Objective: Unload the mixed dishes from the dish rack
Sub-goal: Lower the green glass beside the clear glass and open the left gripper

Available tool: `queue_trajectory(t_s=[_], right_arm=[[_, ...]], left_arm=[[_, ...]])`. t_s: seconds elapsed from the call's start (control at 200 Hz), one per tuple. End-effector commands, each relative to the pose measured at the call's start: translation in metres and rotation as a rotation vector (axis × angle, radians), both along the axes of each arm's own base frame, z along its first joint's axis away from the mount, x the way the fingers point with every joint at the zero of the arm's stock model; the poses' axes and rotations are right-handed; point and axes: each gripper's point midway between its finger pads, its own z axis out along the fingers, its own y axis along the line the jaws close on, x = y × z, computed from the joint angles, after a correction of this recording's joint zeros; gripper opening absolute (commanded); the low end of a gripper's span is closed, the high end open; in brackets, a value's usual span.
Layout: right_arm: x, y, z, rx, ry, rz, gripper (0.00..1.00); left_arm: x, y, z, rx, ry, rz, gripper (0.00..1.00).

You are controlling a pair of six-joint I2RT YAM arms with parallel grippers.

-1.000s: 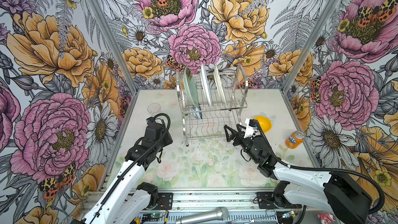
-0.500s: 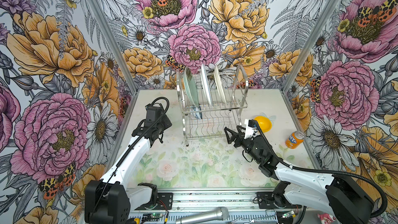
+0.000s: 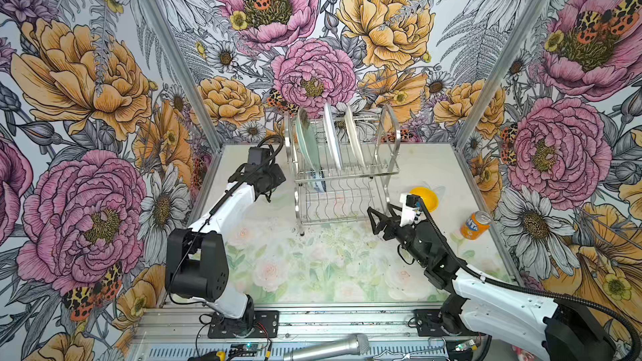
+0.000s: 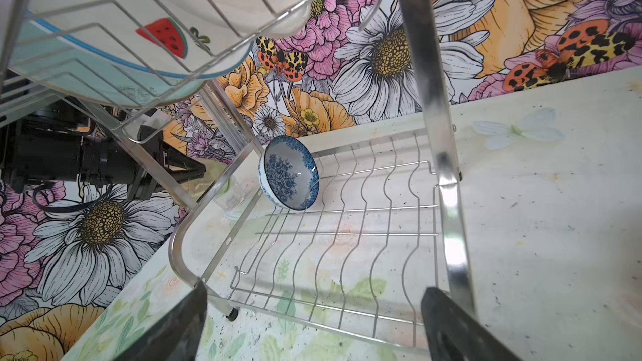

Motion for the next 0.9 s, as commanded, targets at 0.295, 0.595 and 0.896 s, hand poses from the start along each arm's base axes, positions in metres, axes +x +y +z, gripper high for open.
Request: queue_trajectory(t_s=[0.295, 0.595, 0.896], right_arm=[[0.007, -0.005, 0.014, -0.025, -0.009, -0.026, 0.97], [0.012, 0.004, 0.016, -0.021, 0.021, 0.009, 0.97], [0.013, 0.0, 0.017, -0.017, 0.028, -0.012, 0.97]], left_arm=[[0.04, -0.003, -0.042, 0.052, 0.2, -0.117, 0.0], [0.055, 0.001, -0.055, 0.122, 0.299, -0.162, 0.0], [0.075, 0.002, -0.05, 0.134, 0.294, -0.187, 0.25]])
